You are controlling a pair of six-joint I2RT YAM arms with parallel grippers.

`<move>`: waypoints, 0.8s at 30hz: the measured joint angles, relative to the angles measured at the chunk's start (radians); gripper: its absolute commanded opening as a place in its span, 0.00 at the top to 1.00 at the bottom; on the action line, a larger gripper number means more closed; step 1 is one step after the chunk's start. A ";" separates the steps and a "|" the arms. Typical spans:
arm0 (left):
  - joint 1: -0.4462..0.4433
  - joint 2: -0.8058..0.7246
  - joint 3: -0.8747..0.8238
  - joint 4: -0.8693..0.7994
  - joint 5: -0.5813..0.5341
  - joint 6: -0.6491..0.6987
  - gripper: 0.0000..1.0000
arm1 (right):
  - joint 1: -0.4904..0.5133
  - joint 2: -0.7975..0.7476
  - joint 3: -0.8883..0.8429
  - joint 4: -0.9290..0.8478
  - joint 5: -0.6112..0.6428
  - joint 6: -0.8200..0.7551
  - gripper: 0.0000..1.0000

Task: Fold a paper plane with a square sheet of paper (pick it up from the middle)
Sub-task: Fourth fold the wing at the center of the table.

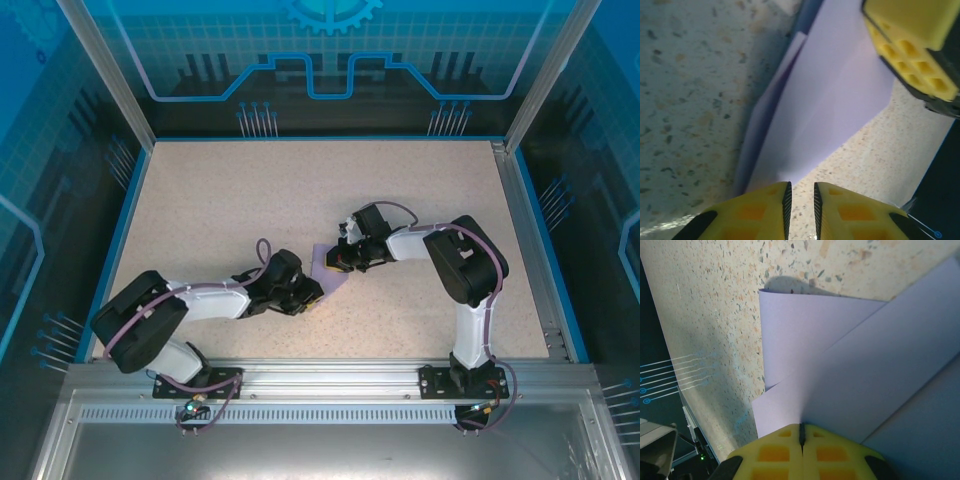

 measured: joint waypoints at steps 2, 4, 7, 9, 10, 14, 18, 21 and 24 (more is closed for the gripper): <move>0.000 0.011 0.000 -0.013 0.000 -0.012 0.76 | 0.000 0.000 0.000 0.000 0.000 0.000 0.95; 0.000 0.018 -0.006 -0.015 0.000 -0.018 0.77 | 0.000 0.000 0.000 0.000 0.000 0.000 0.95; -0.001 0.018 -0.024 0.010 0.000 -0.036 0.78 | 0.000 0.000 0.000 0.000 0.000 0.001 0.95; -0.003 0.011 -0.040 0.029 -0.003 -0.043 0.79 | 0.000 0.000 0.000 0.000 0.000 0.001 0.95; -0.007 0.002 -0.049 0.032 -0.008 -0.043 0.79 | 0.000 0.000 0.000 0.000 0.000 0.000 0.95; -0.018 -0.068 -0.101 0.010 -0.016 -0.041 0.77 | 0.000 0.000 0.000 0.000 0.000 0.000 0.95; -0.020 -0.177 -0.134 -0.111 -0.021 -0.023 0.76 | 0.000 0.000 0.001 -0.001 -0.001 -0.005 0.94; -0.019 -0.272 -0.137 -0.230 -0.045 -0.001 0.71 | 0.001 -0.002 0.009 -0.018 -0.001 -0.031 0.94; 0.002 -0.357 -0.133 -0.312 -0.073 0.028 0.66 | 0.004 -0.018 0.010 -0.053 0.014 -0.071 0.91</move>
